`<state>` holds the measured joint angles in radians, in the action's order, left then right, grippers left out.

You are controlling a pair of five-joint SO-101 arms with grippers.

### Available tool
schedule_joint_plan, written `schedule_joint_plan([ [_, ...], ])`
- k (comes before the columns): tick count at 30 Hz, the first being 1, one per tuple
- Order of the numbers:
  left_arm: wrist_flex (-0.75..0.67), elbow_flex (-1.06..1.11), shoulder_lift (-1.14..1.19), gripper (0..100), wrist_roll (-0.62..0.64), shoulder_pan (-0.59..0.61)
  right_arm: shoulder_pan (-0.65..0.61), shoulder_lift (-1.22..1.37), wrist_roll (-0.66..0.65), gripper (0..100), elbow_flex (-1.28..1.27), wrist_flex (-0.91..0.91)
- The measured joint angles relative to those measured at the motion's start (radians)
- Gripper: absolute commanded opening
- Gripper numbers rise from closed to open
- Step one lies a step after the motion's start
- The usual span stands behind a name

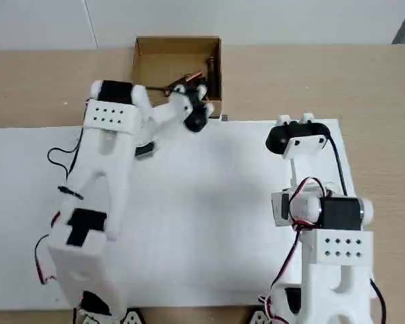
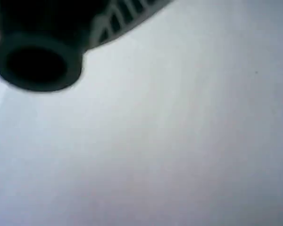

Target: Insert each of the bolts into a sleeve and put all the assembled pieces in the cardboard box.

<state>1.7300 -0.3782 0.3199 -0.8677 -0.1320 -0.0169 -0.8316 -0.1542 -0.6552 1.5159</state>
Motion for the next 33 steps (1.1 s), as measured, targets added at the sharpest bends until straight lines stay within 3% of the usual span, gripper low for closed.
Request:
schedule_joint_plan([
  [4,0.000,0.000,-0.071,1,0.193,-0.083,0.000,-0.006,0.000,0.6,0.003,0.011],
  [9,0.005,0.000,-0.187,1,0.307,-0.141,0.003,-0.173,0.000,0.4,0.003,0.011],
  [18,-0.018,0.060,-0.433,1,0.621,-0.219,0.000,-0.454,0.000,0.3,-0.094,0.003],
  [23,-0.155,0.256,-0.554,1,0.760,-0.221,0.000,-0.522,0.000,0.3,-0.206,-0.100],
  [33,-0.565,0.778,-0.842,1,0.921,-0.221,0.000,-0.572,0.000,0.3,-0.463,-0.417],
])
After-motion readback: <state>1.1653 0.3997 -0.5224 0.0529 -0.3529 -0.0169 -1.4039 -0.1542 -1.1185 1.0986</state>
